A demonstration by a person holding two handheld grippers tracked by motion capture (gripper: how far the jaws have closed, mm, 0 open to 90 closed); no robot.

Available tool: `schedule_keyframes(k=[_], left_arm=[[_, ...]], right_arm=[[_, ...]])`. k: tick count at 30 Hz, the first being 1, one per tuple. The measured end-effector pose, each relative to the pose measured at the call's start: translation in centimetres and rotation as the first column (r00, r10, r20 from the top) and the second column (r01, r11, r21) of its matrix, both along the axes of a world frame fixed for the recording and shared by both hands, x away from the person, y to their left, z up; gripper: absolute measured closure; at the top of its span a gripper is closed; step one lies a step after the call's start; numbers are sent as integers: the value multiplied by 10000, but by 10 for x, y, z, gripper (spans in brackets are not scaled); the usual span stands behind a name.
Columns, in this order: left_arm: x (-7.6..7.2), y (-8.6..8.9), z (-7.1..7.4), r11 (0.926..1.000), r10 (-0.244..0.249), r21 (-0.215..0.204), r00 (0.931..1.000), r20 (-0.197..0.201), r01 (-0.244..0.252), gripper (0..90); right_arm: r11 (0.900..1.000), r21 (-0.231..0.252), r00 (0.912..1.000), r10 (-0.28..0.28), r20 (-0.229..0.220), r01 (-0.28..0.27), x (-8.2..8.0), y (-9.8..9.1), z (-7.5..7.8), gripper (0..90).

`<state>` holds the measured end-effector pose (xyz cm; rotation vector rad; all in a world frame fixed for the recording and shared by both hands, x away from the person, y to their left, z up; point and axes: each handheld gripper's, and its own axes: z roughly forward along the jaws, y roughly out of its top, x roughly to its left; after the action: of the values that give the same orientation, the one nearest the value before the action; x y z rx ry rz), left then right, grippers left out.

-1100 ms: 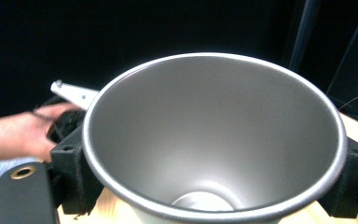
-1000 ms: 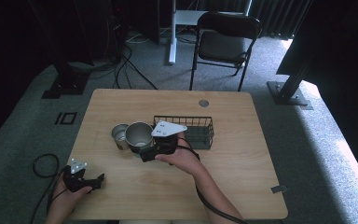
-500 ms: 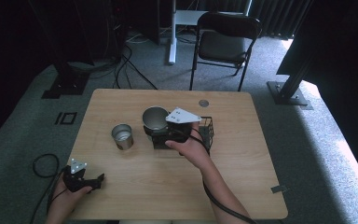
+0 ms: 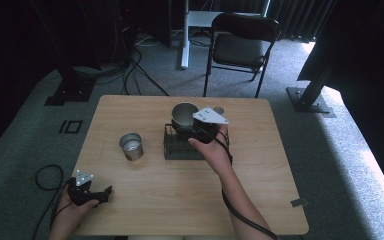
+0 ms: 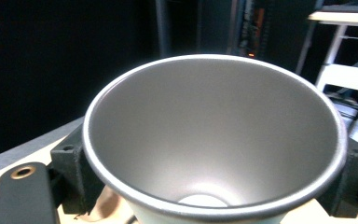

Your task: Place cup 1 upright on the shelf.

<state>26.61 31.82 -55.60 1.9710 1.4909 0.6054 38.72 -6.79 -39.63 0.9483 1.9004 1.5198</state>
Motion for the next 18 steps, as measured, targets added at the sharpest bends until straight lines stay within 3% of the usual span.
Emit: schedule_keyframes(k=[8, 18], left_arm=[[0, 0, 0, 10000, -12, 17, 10000, -2, 12, 24], [0, 0, 0, 10000, -4, 6, 10000, -10, 4, 24]], right_arm=[[9929, -109, 9930, -1183, -55, 1182, 10, -22, -6, 131], [9796, -297, 9796, -1997, -239, 1989, 17, -46, -19, 131]])
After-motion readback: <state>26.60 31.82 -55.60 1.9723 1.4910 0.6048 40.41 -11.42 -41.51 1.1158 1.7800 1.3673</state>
